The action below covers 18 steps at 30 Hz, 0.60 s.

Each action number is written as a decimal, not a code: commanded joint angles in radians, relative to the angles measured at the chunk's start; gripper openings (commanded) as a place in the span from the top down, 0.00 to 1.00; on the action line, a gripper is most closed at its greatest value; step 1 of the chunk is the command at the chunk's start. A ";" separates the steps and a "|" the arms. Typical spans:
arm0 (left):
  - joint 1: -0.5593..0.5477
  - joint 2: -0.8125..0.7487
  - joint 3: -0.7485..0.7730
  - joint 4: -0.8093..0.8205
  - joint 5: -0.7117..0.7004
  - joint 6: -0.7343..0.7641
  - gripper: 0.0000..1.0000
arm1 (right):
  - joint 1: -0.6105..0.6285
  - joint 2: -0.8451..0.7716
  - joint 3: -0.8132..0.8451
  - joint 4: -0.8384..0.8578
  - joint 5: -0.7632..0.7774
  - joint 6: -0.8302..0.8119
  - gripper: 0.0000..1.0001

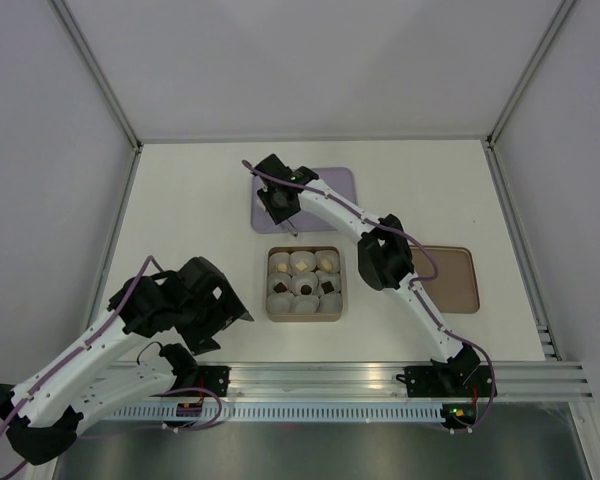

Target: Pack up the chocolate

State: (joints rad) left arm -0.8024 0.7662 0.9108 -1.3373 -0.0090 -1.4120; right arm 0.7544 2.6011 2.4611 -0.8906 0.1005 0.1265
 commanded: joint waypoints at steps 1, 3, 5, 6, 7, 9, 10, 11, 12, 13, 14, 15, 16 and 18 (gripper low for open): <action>0.003 0.005 0.046 -0.059 0.014 -0.051 0.00 | -0.004 -0.168 -0.001 0.073 0.048 0.005 0.79; 0.003 0.007 0.059 -0.060 0.014 -0.053 0.00 | -0.012 -0.200 -0.011 0.079 0.044 0.012 0.80; 0.003 0.007 0.069 -0.068 0.018 -0.053 0.00 | -0.018 -0.248 -0.028 0.076 0.031 0.019 0.81; 0.003 0.008 0.072 -0.069 0.020 -0.054 0.00 | -0.017 -0.283 -0.040 0.074 0.024 0.024 0.83; 0.003 0.008 0.083 -0.075 0.020 -0.053 0.00 | -0.017 -0.300 -0.056 0.068 0.015 0.027 0.85; 0.003 0.010 0.095 -0.080 0.015 -0.051 0.00 | -0.017 -0.350 -0.089 0.052 -0.001 0.041 0.86; 0.003 0.012 0.106 -0.080 0.017 -0.048 0.00 | -0.017 -0.369 -0.096 0.010 -0.005 0.054 0.86; 0.005 0.012 0.109 -0.085 0.015 -0.047 0.00 | -0.017 -0.387 -0.122 -0.014 -0.010 0.064 0.87; 0.003 0.013 0.114 -0.086 0.017 -0.047 0.00 | -0.017 -0.444 -0.145 -0.036 -0.022 0.065 0.87; 0.003 0.012 0.118 -0.086 0.017 -0.047 0.00 | -0.015 -0.479 -0.180 -0.068 -0.019 0.064 0.87; 0.003 0.012 0.120 -0.086 0.018 -0.048 0.00 | -0.006 -0.522 -0.271 -0.079 -0.012 0.047 0.87; 0.003 0.015 0.122 -0.085 0.021 -0.050 0.00 | 0.002 -0.617 -0.324 -0.088 -0.004 0.042 0.87; 0.003 0.016 0.126 -0.083 0.024 -0.047 0.00 | 0.011 -0.666 -0.376 -0.112 0.002 0.042 0.87; 0.003 0.022 0.134 -0.080 0.021 -0.042 0.00 | 0.043 -0.815 -0.531 -0.140 -0.011 0.077 0.87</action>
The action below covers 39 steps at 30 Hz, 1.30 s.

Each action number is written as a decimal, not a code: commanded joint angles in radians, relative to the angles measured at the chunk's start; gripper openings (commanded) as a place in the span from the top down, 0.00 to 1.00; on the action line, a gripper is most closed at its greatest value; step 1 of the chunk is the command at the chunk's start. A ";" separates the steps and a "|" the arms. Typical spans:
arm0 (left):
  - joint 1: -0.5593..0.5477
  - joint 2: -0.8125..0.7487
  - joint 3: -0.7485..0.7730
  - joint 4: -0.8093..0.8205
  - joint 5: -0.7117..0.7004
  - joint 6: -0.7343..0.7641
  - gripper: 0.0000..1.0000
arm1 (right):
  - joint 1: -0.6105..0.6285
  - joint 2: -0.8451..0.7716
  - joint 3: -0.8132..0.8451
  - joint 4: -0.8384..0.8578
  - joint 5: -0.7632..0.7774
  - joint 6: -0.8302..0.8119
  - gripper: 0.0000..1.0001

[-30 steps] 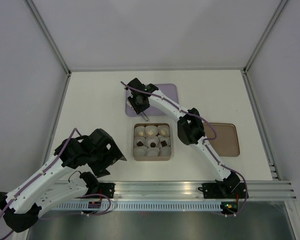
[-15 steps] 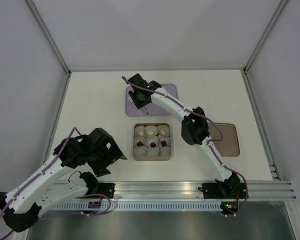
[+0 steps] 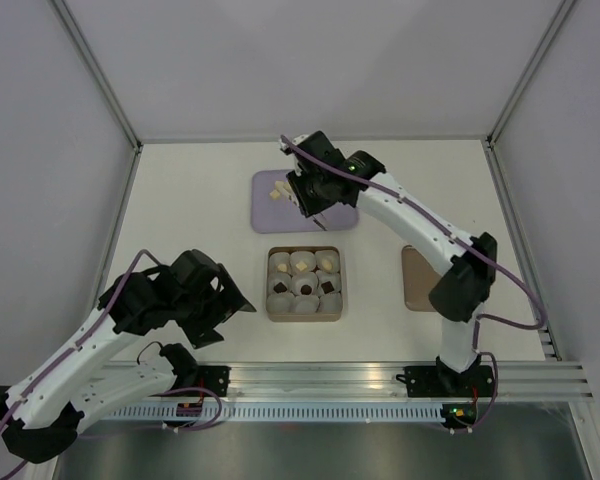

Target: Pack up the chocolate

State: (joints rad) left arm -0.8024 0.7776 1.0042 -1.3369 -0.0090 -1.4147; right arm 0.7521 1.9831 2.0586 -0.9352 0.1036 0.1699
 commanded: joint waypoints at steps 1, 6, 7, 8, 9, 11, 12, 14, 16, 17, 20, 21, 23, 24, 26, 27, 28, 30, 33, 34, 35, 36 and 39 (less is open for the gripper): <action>0.005 0.012 0.046 -0.081 0.021 -0.035 0.00 | 0.056 -0.246 -0.177 -0.128 -0.019 0.051 0.87; 0.003 0.052 0.065 -0.048 0.026 -0.012 0.00 | 0.202 -0.537 -0.524 -0.209 -0.044 0.277 0.87; 0.003 0.060 0.068 -0.039 0.026 -0.004 0.00 | 0.219 -0.573 -0.569 -0.211 -0.056 0.317 0.87; 0.003 0.074 0.070 -0.036 0.024 0.002 0.00 | 0.251 -0.605 -0.647 -0.208 -0.070 0.344 0.87; 0.003 0.078 0.071 -0.028 0.026 0.006 0.00 | 0.268 -0.654 -0.676 -0.202 -0.076 0.382 0.86; 0.003 0.089 0.073 -0.013 0.027 0.013 0.00 | 0.299 -0.681 -0.741 -0.195 -0.088 0.401 0.86; 0.003 0.095 0.071 -0.008 0.032 0.016 0.00 | 0.308 -0.685 -0.756 -0.194 -0.094 0.405 0.86; 0.003 0.103 0.066 0.004 0.037 0.020 0.00 | 0.332 -0.659 -0.782 -0.191 -0.087 0.405 0.86; 0.003 0.110 0.066 0.007 0.040 0.026 0.00 | 0.349 -0.627 -0.778 -0.209 -0.076 0.404 0.86; 0.003 0.111 0.066 0.008 0.040 0.026 0.00 | 0.351 -0.612 -0.764 -0.215 -0.064 0.402 0.86; 0.003 0.111 0.068 0.011 0.041 0.026 0.00 | 0.352 -0.564 -0.732 -0.223 -0.025 0.416 0.86; 0.003 0.112 0.068 0.012 0.038 0.025 0.00 | 0.352 -0.541 -0.726 -0.228 -0.018 0.422 0.85; 0.003 0.106 0.068 0.012 0.037 0.025 0.00 | 0.352 -0.523 -0.709 -0.237 -0.009 0.428 0.85; 0.003 0.103 0.066 0.012 0.037 0.026 0.00 | 0.352 -0.509 -0.706 -0.253 0.002 0.442 0.85; 0.003 0.094 0.063 0.008 0.038 0.026 0.01 | 0.352 -0.500 -0.707 -0.266 0.005 0.450 0.86; 0.003 0.091 0.060 0.010 0.040 0.025 0.00 | 0.352 -0.500 -0.712 -0.270 0.007 0.459 0.85; 0.003 0.086 0.056 0.010 0.040 0.020 0.00 | 0.352 -0.501 -0.716 -0.267 0.005 0.462 0.85; 0.003 0.074 0.048 0.008 0.040 0.016 0.00 | 0.352 -0.507 -0.727 -0.264 0.001 0.462 0.85; 0.003 0.063 0.040 0.008 0.043 0.014 0.00 | 0.352 -0.503 -0.732 -0.266 0.001 0.462 0.84; 0.003 0.061 0.040 0.007 0.044 0.013 0.00 | 0.352 -0.501 -0.733 -0.264 0.002 0.462 0.83; 0.005 0.058 0.040 0.005 0.044 0.013 0.00 | 0.352 -0.500 -0.735 -0.260 -0.001 0.461 0.83; 0.003 0.060 0.043 0.005 0.046 0.013 0.00 | 0.352 -0.500 -0.738 -0.249 -0.002 0.459 0.83; 0.003 0.057 0.051 -0.004 0.043 0.016 0.00 | 0.352 -0.483 -0.747 -0.238 0.001 0.456 0.83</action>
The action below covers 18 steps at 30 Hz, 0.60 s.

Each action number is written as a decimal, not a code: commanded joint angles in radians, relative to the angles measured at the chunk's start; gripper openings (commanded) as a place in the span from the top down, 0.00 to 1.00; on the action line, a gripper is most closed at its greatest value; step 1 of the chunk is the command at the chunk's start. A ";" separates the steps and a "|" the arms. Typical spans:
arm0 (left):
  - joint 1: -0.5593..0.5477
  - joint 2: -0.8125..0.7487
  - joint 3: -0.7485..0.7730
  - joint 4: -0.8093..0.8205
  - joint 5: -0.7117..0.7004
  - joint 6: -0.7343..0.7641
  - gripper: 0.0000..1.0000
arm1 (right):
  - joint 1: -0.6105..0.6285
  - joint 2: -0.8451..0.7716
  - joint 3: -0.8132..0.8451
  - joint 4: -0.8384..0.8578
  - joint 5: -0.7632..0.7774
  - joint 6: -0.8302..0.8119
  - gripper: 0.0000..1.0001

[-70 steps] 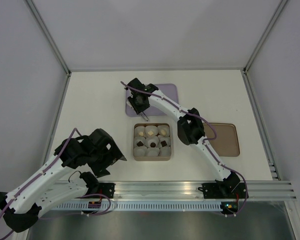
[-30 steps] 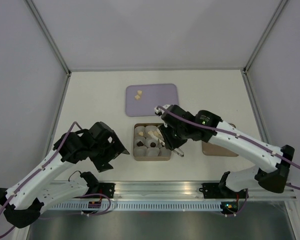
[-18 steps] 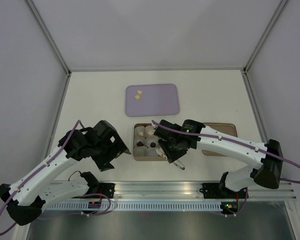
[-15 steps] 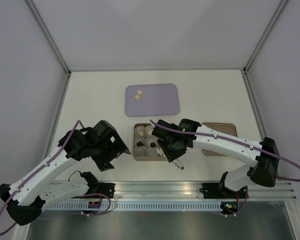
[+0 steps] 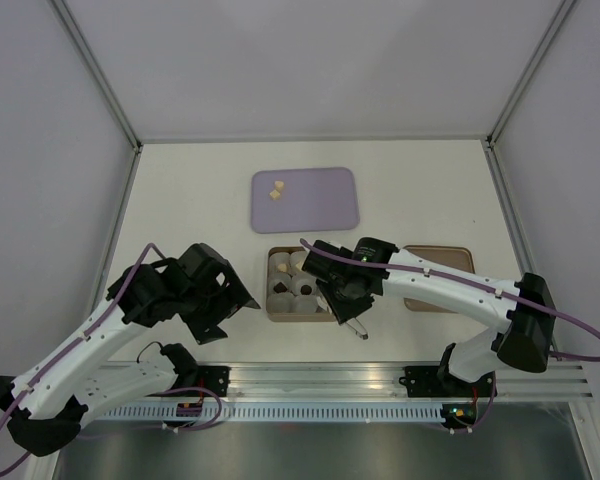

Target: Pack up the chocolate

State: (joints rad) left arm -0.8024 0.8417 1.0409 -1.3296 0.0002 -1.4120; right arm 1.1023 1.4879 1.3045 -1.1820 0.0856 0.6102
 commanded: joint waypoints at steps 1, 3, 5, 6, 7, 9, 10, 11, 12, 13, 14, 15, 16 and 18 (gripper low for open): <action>0.003 -0.010 0.016 -0.014 0.032 0.013 0.00 | 0.002 0.017 0.006 0.007 0.019 0.016 0.83; 0.003 -0.010 0.016 -0.019 0.023 -0.002 0.00 | 0.002 0.025 0.003 0.018 0.031 0.019 0.83; 0.003 -0.009 0.018 -0.016 0.023 -0.011 0.00 | 0.001 0.028 -0.005 0.024 0.039 0.025 0.82; 0.003 -0.006 0.021 -0.014 0.024 -0.012 0.00 | 0.002 0.031 -0.007 0.021 0.043 0.025 0.82; 0.003 -0.001 0.024 -0.014 0.021 -0.012 0.00 | 0.002 0.038 -0.010 0.019 0.042 0.026 0.82; 0.003 0.000 0.028 -0.016 0.021 -0.005 0.00 | 0.002 0.041 -0.016 0.028 0.037 0.026 0.82; 0.003 0.002 0.031 -0.017 0.020 -0.004 0.00 | 0.002 0.041 -0.020 0.031 0.039 0.028 0.82; 0.003 0.000 0.031 -0.017 0.020 -0.004 0.00 | 0.002 0.040 -0.022 0.035 0.042 0.026 0.81; 0.005 -0.003 0.030 -0.017 0.018 -0.007 0.01 | 0.002 0.041 -0.021 0.038 0.042 0.025 0.81; 0.003 -0.004 0.028 -0.017 0.018 -0.010 0.00 | 0.002 0.044 -0.021 0.038 0.048 0.022 0.80; 0.003 -0.006 0.025 -0.017 0.017 -0.011 0.00 | 0.002 0.049 -0.021 0.035 0.052 0.016 0.79; 0.003 -0.006 0.025 -0.017 0.018 -0.015 0.00 | 0.002 0.054 -0.019 0.030 0.055 0.008 0.79; 0.003 -0.006 0.025 -0.017 0.018 -0.013 0.00 | 0.002 0.060 -0.019 0.028 0.057 0.005 0.79; 0.003 -0.006 0.025 -0.017 0.021 -0.013 0.00 | 0.002 0.060 -0.019 0.024 0.060 0.002 0.78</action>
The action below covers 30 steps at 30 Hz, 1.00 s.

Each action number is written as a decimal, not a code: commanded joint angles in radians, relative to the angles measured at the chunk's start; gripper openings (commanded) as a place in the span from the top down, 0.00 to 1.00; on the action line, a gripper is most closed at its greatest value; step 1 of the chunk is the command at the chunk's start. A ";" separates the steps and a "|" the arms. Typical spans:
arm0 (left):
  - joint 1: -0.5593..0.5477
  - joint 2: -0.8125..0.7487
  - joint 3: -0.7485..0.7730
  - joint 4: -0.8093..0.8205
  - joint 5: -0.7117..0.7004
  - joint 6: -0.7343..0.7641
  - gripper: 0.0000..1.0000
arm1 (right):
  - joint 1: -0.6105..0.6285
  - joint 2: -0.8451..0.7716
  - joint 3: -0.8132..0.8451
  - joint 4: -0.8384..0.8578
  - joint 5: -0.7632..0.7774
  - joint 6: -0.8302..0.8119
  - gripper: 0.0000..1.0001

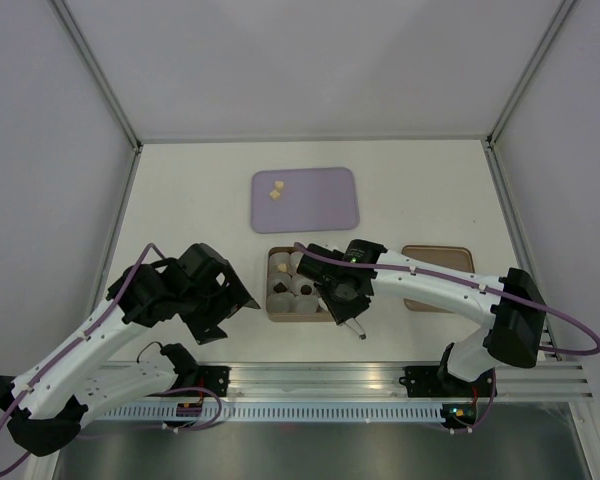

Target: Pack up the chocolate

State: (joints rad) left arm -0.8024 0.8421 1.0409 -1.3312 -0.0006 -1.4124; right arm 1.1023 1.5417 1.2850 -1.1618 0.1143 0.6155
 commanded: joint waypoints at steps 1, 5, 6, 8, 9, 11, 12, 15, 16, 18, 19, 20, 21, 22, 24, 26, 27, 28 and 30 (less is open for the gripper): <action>0.003 -0.008 0.025 -0.016 0.019 -0.011 0.00 | 0.002 0.005 0.000 0.002 0.033 -0.003 0.76; 0.003 -0.009 0.027 -0.016 0.017 -0.014 0.00 | 0.002 0.005 0.000 0.004 0.036 0.004 0.65; 0.005 -0.008 0.027 -0.016 0.017 -0.013 0.00 | 0.002 0.003 0.002 0.004 0.036 0.004 0.63; 0.003 -0.009 0.027 -0.016 0.016 -0.013 0.00 | 0.002 0.003 0.005 0.002 0.035 0.007 0.60; 0.003 -0.009 0.027 -0.016 0.016 -0.013 0.00 | 0.002 0.005 0.014 0.001 0.038 0.007 0.59; 0.003 -0.009 0.028 -0.016 0.016 -0.011 0.00 | 0.002 0.003 0.023 -0.006 0.041 0.009 0.59; 0.003 -0.009 0.028 -0.016 0.016 -0.013 0.00 | 0.002 0.003 0.033 -0.006 0.041 0.010 0.57; 0.003 -0.008 0.028 -0.017 0.017 -0.011 0.00 | 0.002 0.001 0.046 -0.019 0.041 0.012 0.55; 0.003 -0.008 0.028 -0.017 0.016 -0.010 0.00 | 0.002 -0.002 0.050 -0.024 0.036 0.013 0.54; 0.003 -0.009 0.027 -0.017 0.017 -0.010 0.00 | 0.002 -0.009 0.053 -0.024 0.036 0.012 0.54; 0.003 -0.008 0.024 -0.017 0.016 -0.007 0.00 | 0.002 -0.015 0.053 -0.022 0.039 0.015 0.52; 0.003 -0.008 0.025 -0.019 0.016 -0.007 0.00 | 0.002 -0.017 0.053 -0.024 0.039 0.013 0.52; 0.003 -0.009 0.025 -0.017 0.016 -0.008 0.00 | 0.002 -0.015 0.062 -0.030 0.039 0.010 0.52; 0.003 -0.009 0.025 -0.019 0.017 -0.007 0.00 | 0.002 -0.017 0.068 -0.033 0.039 0.010 0.53; 0.003 -0.009 0.025 -0.019 0.016 -0.002 0.00 | 0.002 -0.020 0.111 -0.041 0.044 0.009 0.55; 0.003 -0.008 0.024 -0.020 0.017 0.000 0.00 | 0.002 -0.017 0.160 -0.055 0.057 0.009 0.56; 0.003 -0.008 0.024 -0.019 0.017 0.000 0.00 | 0.002 -0.008 0.222 -0.061 0.074 0.007 0.57; 0.003 -0.008 0.022 -0.019 0.020 0.000 0.00 | 0.001 -0.002 0.255 -0.067 0.084 0.004 0.57; 0.003 -0.008 0.021 -0.019 0.021 0.003 0.00 | 0.001 0.026 0.356 -0.084 0.111 -0.003 0.57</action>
State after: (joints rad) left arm -0.8024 0.8413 1.0409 -1.3331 -0.0010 -1.4124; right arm 1.1023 1.5543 1.4963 -1.2205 0.1608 0.6159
